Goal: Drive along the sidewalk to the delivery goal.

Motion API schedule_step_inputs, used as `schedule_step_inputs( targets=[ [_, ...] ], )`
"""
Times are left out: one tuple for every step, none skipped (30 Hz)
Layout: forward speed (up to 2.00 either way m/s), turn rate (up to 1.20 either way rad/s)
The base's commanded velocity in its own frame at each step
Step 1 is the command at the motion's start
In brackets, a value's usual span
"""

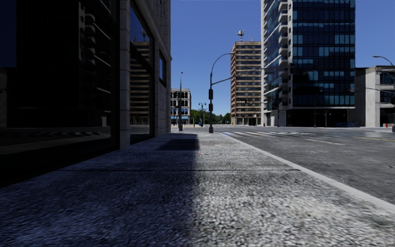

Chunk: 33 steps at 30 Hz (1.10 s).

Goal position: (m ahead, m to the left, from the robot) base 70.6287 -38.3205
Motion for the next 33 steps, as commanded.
schedule_step_inputs(
  targets=[
    [2.0, 0.0],
    [2.0, 0.0],
    [2.0, 0.0],
    [2.0, 0.0],
    [2.0, 0.0],
    [2.0, 0.0],
    [2.0, 0.0],
    [2.0, 0.0],
    [2.0, 0.0],
    [2.0, 0.0],
    [2.0, 0.0],
    [2.0, 0.0],
    [2.0, 0.0],
    [2.0, 0.0],
    [2.0, 0.0],
    [2.0, 0.0],
    [2.0, 0.0],
    [2.0, 0.0],
    [2.0, 0.0],
    [2.0, 0.0],
    [2.0, 0.0],
    [2.0, 0.0],
    [2.0, 0.0],
    [2.0, 0.0],
    [2.0, 0.0],
    [2.0, 0.0],
    [2.0, 0.0],
    [2.0, 0.0],
    [2.0, 0.0],
    [2.0, 0.0],
    [2.0, 0.0],
    [2.0, 0.0],
    [2.0, 0.0]
  ],
)
